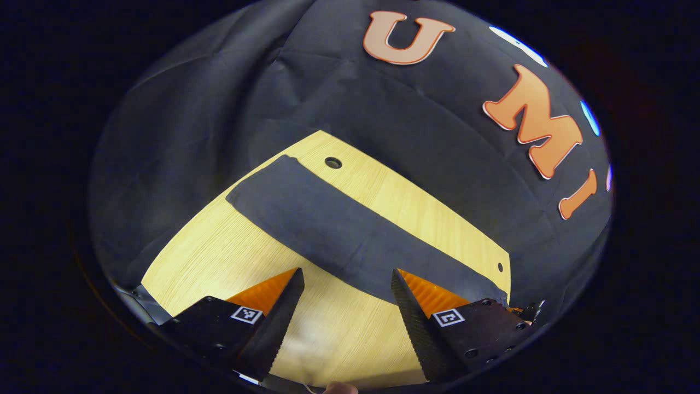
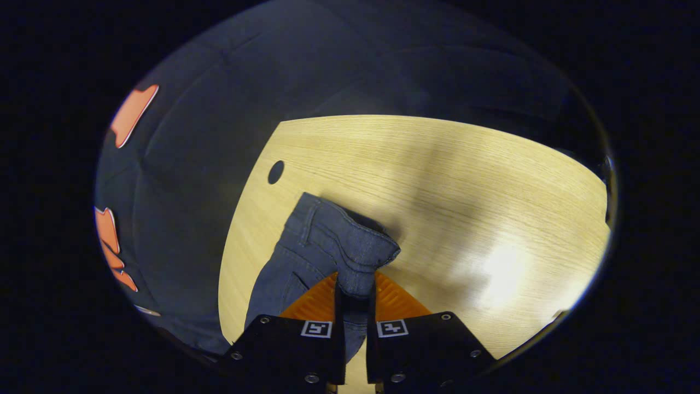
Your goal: Grasp the waist and the cuffs of the jeans and fold them to make the two legs overlap; first hold the waist and fold one-third of the jeans toward the cuffs, then hold the cuffs and fold the remaining one-third in the same direction to finish folding.
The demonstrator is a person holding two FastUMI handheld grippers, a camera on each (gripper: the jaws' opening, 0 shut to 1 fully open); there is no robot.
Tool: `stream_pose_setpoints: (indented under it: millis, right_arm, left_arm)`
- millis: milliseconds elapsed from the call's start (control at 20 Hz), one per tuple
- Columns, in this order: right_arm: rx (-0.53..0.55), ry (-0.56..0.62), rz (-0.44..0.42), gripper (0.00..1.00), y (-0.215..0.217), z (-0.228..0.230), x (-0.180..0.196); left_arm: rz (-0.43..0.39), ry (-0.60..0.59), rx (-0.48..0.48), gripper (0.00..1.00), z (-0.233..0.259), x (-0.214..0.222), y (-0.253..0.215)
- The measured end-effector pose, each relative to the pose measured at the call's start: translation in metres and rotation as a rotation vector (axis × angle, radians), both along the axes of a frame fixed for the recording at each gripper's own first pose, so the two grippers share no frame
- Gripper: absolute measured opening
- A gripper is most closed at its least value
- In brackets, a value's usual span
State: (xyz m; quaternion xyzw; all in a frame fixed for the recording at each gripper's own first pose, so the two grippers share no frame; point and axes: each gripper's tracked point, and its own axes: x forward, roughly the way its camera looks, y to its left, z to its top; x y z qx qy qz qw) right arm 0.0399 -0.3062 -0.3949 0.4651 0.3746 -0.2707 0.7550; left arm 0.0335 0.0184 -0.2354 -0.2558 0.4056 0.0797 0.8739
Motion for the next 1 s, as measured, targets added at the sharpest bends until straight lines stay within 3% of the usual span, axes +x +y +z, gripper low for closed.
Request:
stream_pose_setpoints:
  millis: [300, 600, 800, 850, 1000]
  right_arm:
    - [-0.142, -0.083, 0.109, 0.15, 0.022, 0.056, 0.01]
    - [-0.247, -0.138, 0.22, 0.15, 0.064, 0.099, 0.023]
    - [-0.285, -0.16, 0.274, 0.15, 0.082, 0.115, 0.024]
    - [-0.285, -0.164, 0.293, 0.15, 0.09, 0.119, 0.024]
    - [-0.302, -0.198, 0.344, 0.15, 0.108, 0.131, 0.022]
  left_arm:
    - [-0.038, -0.082, -0.148, 0.97, 0.022, 0.005, -0.014]
    - [-0.071, -0.089, -0.184, 0.97, 0.02, 0.01, -0.005]
    - [-0.037, -0.121, -0.222, 0.97, 0.026, 0.011, 0.017]
    - [-0.027, -0.129, -0.227, 0.93, 0.028, 0.011, 0.024]
    - [-0.007, -0.137, -0.25, 0.97, 0.029, 0.011, 0.033]
